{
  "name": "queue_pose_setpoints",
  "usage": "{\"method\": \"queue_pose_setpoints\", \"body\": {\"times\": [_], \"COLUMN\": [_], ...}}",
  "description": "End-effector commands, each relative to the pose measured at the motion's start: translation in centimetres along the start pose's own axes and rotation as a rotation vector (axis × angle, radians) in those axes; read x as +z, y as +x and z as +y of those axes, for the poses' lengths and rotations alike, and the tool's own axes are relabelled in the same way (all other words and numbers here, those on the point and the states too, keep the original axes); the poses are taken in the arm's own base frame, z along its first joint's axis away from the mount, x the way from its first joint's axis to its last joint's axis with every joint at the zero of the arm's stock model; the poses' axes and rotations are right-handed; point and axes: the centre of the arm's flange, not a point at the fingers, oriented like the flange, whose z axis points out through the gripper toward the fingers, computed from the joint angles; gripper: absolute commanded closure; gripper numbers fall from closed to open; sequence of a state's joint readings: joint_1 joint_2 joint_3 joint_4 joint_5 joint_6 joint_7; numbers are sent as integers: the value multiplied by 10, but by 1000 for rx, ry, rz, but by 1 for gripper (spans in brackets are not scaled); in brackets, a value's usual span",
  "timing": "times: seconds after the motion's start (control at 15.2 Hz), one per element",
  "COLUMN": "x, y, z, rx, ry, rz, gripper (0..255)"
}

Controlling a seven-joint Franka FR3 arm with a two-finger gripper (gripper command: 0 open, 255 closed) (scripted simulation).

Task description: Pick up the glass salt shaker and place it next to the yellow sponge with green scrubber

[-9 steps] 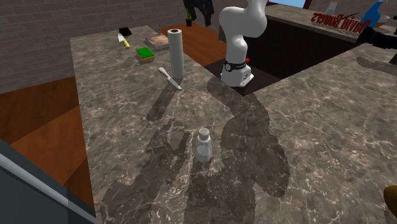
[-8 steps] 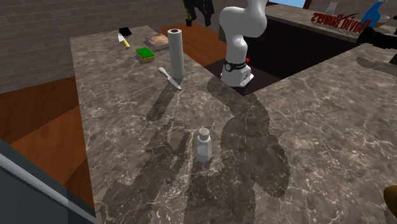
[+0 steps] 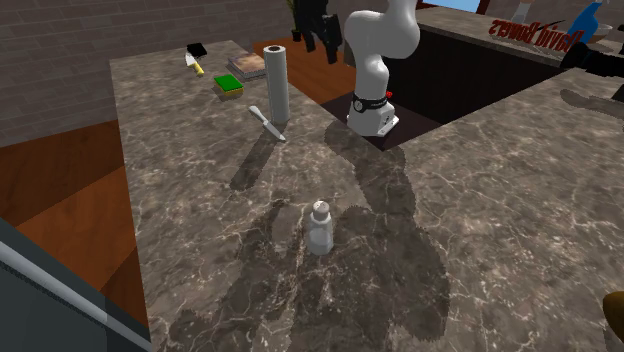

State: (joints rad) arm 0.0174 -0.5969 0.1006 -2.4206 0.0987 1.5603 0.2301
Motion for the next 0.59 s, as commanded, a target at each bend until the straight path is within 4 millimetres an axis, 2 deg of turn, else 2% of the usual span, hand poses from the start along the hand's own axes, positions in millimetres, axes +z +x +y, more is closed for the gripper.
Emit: {"method": "queue_pose_setpoints", "body": {"times": [0.0, 0.53], "x": [8, 23], "y": [12, 66], "z": [-24, -107], "rx": [28, 128], "ry": [11, 48], "rz": [4, 18], "gripper": [0, 0]}}
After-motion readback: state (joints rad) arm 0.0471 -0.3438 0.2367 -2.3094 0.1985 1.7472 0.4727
